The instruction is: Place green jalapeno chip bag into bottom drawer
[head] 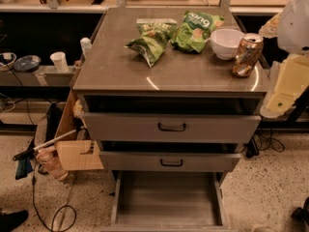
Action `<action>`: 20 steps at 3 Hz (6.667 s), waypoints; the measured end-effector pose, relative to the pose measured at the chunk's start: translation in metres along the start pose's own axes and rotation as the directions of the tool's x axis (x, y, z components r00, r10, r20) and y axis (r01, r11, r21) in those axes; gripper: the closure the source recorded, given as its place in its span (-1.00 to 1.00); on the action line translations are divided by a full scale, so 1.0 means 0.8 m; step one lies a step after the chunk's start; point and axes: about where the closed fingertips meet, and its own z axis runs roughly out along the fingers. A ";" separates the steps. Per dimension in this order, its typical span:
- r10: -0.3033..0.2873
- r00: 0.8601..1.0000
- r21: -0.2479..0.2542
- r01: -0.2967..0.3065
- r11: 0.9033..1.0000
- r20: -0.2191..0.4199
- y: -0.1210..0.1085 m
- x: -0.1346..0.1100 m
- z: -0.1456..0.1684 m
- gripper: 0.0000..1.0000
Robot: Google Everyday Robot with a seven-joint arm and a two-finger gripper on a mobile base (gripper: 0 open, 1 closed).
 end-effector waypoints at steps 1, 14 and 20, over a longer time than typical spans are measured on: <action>-0.036 0.999 0.014 0.036 0.999 0.008 -0.024 -0.017 0.004 -1.00; -0.314 0.926 0.038 0.313 0.949 0.208 -0.267 -0.217 0.188 -1.00; -0.398 0.843 0.057 0.406 0.912 0.362 -0.299 -0.238 0.264 -1.00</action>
Offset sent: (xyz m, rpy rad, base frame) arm 0.0680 0.0325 0.0060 0.0258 -0.0521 0.1199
